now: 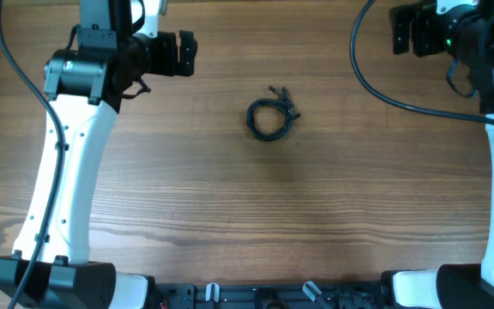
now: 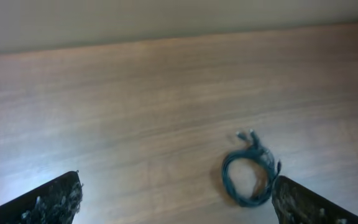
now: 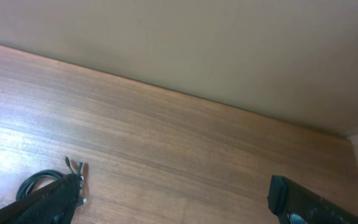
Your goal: Untangle cables
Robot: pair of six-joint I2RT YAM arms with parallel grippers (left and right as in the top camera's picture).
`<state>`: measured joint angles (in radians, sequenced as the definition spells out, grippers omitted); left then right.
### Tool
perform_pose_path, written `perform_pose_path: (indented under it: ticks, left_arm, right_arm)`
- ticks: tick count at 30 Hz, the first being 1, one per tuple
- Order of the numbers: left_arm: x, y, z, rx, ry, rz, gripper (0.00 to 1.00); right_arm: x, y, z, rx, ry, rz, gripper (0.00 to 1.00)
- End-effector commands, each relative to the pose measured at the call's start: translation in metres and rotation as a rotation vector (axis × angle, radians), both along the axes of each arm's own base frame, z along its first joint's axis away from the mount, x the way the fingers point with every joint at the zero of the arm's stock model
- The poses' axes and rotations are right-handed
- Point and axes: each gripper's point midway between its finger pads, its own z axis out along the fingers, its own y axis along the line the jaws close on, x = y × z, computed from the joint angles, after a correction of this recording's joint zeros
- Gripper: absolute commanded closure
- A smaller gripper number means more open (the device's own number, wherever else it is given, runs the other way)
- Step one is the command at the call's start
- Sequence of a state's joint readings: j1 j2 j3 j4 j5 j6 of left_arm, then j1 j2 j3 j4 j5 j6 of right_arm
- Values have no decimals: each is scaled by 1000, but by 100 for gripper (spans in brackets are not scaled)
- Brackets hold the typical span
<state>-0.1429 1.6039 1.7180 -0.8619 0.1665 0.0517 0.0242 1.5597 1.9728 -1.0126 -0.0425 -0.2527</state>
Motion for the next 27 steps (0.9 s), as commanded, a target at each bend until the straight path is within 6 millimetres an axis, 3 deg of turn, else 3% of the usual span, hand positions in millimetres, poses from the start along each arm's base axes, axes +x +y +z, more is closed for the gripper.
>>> perform_pose_path:
  ticks: [1,5,6,10,13,17,22,27]
  left_arm:
    - [20,-11,26,-19,-132,-43,0]
    - [51,-15,75,-59,-370,-33,0]
    - [55,-16,77,-79,-379,-21,0]
    - [53,-14,60,-62,-323,-4,0]
    - [45,-20,41,-58,-289,-18,0]
    - [23,-30,15,-53,-264,-43,0]
    - [-12,-11,-7,-15,-334,27,0]
    - [-41,12,-1,-21,-452,127,0]
  right_arm:
    - [9,-4,14,-18,-55,-10,0]
    - [26,-4,43,-71,-197,17,0]
    - [29,-4,52,-92,-236,24,0]
    - [35,-19,70,-140,-309,-54,0]
    - [33,-41,69,-176,-299,-177,1]
    - [30,-42,61,-172,-267,-188,0]
    - [28,-45,49,-169,-230,-205,0]
    - [22,-55,31,-202,-205,-255,0]
